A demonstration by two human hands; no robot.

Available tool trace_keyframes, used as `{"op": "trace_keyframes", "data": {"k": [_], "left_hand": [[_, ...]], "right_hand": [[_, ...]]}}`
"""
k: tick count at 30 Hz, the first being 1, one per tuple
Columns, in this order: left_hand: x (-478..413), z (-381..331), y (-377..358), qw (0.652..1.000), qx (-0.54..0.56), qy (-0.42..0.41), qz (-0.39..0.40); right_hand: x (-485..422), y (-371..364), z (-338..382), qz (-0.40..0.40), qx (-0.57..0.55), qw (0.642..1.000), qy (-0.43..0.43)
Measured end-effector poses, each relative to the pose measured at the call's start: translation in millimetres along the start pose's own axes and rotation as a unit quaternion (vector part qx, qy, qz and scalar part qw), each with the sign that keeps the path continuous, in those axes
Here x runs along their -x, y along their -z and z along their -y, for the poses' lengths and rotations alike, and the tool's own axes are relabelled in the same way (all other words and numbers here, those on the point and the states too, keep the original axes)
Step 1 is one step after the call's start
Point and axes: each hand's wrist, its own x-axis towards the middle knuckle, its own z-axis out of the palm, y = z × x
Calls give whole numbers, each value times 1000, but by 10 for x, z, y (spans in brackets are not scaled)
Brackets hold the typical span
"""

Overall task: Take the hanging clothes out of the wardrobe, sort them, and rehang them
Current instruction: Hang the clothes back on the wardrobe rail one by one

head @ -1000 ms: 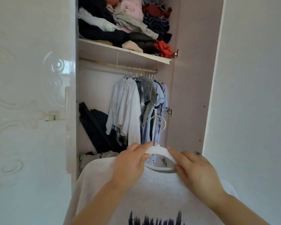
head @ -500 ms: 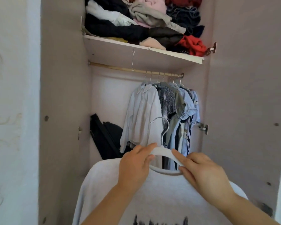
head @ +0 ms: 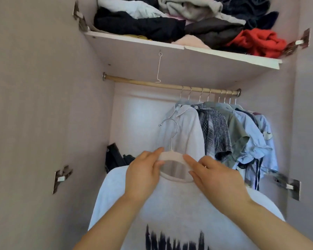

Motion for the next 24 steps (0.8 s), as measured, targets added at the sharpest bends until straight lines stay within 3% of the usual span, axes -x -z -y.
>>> {"op": "trace_keyframes", "data": {"k": [9, 16, 24], "left_hand": [[-878, 679, -353, 970, -209, 60, 104], [-1578, 1132, -613, 943, -284, 75, 156], [-2383, 1853, -876, 942, -289, 63, 157]], "right_hand": [[-898, -1050, -657, 60, 51, 996, 31], [-1634, -1511, -841, 59, 117, 991, 12], [-2630, -1951, -979, 110, 148, 979, -86]]}}
